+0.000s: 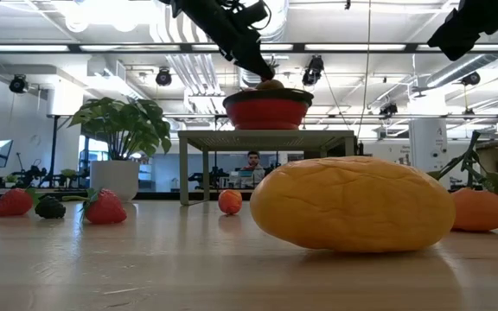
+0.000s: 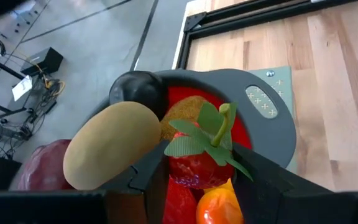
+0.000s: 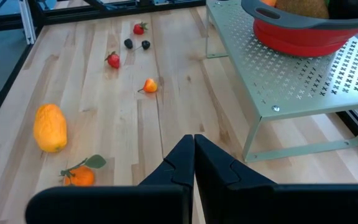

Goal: Pick & Place Fruit
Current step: Put the strawberry into the red strainer bowl on the shelf, then put the peach into the red strainer bowl on the shelf

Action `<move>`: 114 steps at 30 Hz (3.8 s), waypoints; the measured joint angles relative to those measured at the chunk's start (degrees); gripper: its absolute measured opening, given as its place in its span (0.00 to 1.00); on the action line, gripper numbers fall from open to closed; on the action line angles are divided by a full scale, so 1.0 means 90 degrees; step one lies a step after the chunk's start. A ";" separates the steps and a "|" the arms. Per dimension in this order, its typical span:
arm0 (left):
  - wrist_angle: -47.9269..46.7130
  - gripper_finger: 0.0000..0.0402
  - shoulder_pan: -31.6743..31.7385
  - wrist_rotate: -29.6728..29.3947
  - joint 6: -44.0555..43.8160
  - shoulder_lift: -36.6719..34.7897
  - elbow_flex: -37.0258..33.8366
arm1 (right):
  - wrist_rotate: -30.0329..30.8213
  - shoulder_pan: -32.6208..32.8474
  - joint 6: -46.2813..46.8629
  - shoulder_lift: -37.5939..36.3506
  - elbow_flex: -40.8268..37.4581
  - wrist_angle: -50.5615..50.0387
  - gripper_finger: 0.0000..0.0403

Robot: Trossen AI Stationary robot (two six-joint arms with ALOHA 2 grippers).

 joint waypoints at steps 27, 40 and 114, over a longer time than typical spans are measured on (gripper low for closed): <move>-0.0066 0.53 0.0103 -0.0297 0.0282 -0.0052 -0.0102 | -0.0001 -0.0002 0.0000 0.0000 0.0000 0.0000 0.02; -0.0749 0.53 -0.0027 -0.0820 -0.0261 -0.0909 0.0121 | 0.0001 -0.0002 0.0000 0.0002 0.0000 0.0002 0.02; 0.1976 0.53 -0.1744 0.1869 -0.1047 0.0181 -0.4044 | 0.0001 0.0000 0.0000 0.0002 0.0000 0.0002 0.02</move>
